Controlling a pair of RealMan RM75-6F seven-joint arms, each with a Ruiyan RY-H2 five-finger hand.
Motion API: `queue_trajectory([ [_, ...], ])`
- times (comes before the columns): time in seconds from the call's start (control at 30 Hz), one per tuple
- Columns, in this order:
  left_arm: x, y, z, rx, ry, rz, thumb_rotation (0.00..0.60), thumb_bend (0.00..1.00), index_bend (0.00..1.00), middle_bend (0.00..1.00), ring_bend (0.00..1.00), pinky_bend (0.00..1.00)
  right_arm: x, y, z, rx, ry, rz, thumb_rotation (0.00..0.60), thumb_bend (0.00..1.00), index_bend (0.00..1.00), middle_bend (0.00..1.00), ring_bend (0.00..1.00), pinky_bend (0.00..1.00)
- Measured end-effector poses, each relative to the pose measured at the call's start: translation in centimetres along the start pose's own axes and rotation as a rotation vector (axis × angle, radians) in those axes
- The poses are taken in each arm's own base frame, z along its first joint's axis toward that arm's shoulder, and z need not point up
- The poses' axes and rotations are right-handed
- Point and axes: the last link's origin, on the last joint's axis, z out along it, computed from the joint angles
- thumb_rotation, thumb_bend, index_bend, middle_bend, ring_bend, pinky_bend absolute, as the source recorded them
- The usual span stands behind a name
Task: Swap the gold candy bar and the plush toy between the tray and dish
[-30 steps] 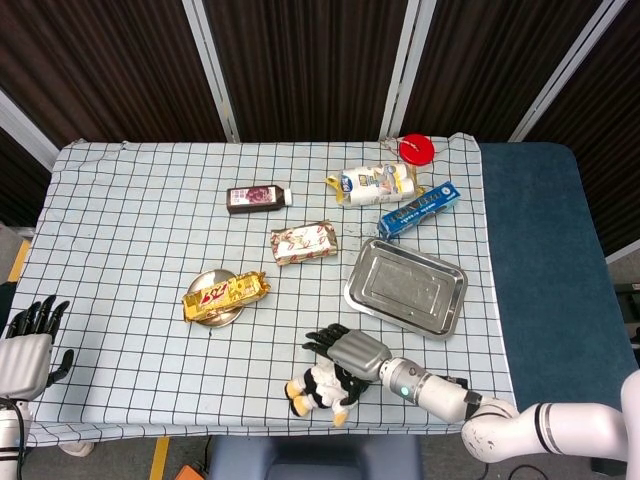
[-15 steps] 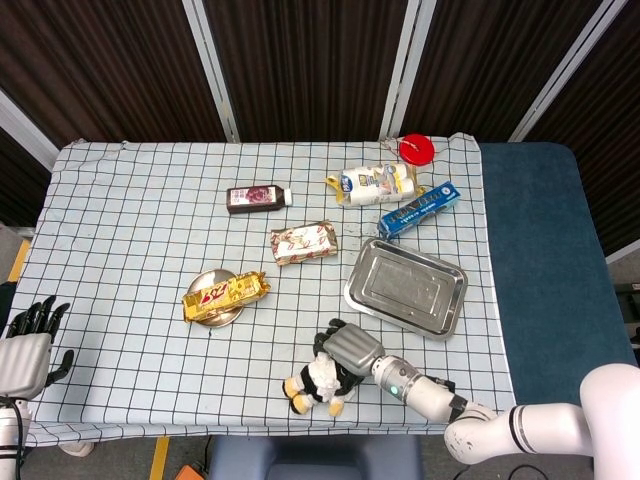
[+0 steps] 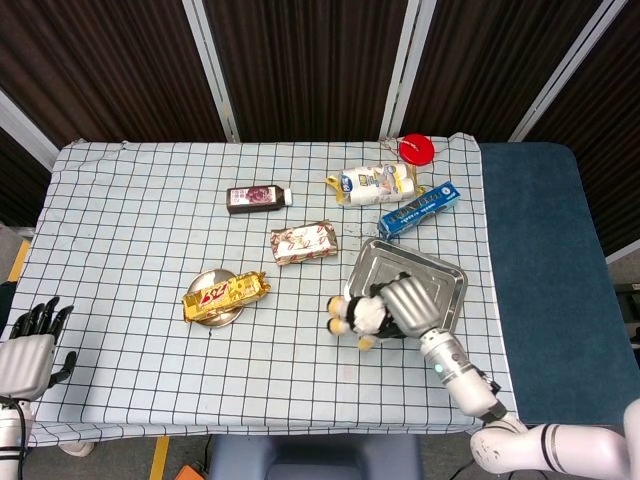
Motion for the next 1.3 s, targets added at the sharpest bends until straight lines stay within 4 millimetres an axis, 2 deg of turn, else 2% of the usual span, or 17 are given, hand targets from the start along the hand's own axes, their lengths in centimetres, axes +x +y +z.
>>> queue_trajectory([
  [0.2, -0.2, 0.2, 0.0, -0.006, -0.009, 0.001, 0.6, 0.43, 0.13, 0.0, 0.0, 0.11, 0.2, 5.6, -0.7, -0.174, 0.008, -0.019, 0.6, 0.12, 0.91, 0.71, 0.72, 0.52],
  [0.3, -0.3, 0.3, 0.0, -0.006, -0.013, 0.006, 0.6, 0.43, 0.13, 0.0, 0.0, 0.11, 0.0, 7.5, -0.8, -0.216, -0.007, -0.031, 0.6, 0.12, 0.84, 0.7, 0.66, 0.52],
  [0.33, -0.3, 0.3, 0.0, -0.005, -0.014, 0.008, 0.6, 0.43, 0.13, 0.0, 0.0, 0.11, -0.1, 7.8, -0.8, -0.222, -0.011, -0.035, 0.6, 0.12, 0.79, 0.67, 0.62, 0.52],
  [0.4, -0.4, 0.3, 0.0, -0.004, -0.017, 0.008, 0.6, 0.43, 0.13, 0.0, 0.0, 0.11, -0.3, 8.4, -0.8, -0.225, -0.023, -0.044, 0.6, 0.12, 0.66, 0.52, 0.48, 0.47],
  [0.47, -0.4, 0.3, 0.0, -0.002, -0.017, 0.008, 0.6, 0.44, 0.13, 0.0, 0.0, 0.11, -0.4, 8.5, -0.8, -0.217, -0.036, -0.045, 0.6, 0.12, 0.47, 0.3, 0.25, 0.34],
  [0.53, -0.4, 0.2, 0.0, -0.001, -0.017, 0.009, 0.6, 0.44, 0.13, 0.0, 0.0, 0.11, -0.5, 8.6, -0.9, -0.206, -0.052, -0.043, 0.6, 0.12, 0.31, 0.15, 0.08, 0.21],
  [0.6, -0.4, 0.3, 0.0, -0.003, -0.018, 0.009, 0.6, 0.44, 0.13, 0.0, 0.0, 0.11, -0.3, 8.6, -1.1, -0.195, -0.061, -0.042, 0.6, 0.12, 0.14, 0.03, 0.0, 0.11],
  [0.7, -0.4, 0.3, -0.1, -0.005, -0.017, 0.009, 0.6, 0.44, 0.13, 0.0, 0.0, 0.11, 0.0, 8.7, -1.6, -0.183, -0.067, -0.044, 0.6, 0.11, 0.02, 0.0, 0.0, 0.04],
  [0.87, -0.4, 0.3, -0.1, -0.005, -0.015, 0.009, 0.6, 0.44, 0.13, 0.0, 0.0, 0.11, 0.6, 8.8, -2.5, -0.176, -0.054, -0.046, 0.6, 0.1, 0.0, 0.0, 0.0, 0.02],
  [1.03, -0.2, 0.4, -0.1, -0.006, -0.005, 0.01, 0.6, 0.44, 0.13, 0.0, 0.0, 0.11, 1.6, 9.1, -4.4, -0.195, 0.005, -0.048, 0.6, 0.1, 0.0, 0.0, 0.0, 0.02],
  [1.17, 0.1, 0.5, -0.3, -0.014, 0.018, 0.006, 0.6, 0.43, 0.13, 0.0, 0.0, 0.11, 2.5, 9.8, -7.2, -0.246, 0.062, -0.064, 0.6, 0.1, 0.0, 0.0, 0.0, 0.01],
  [1.3, 0.6, 0.7, -0.7, -0.025, 0.046, -0.006, 0.6, 0.43, 0.13, 0.0, 0.0, 0.11, 3.2, 11.3, -11.1, -0.349, 0.125, -0.086, 0.6, 0.1, 0.0, 0.0, 0.0, 0.0],
])
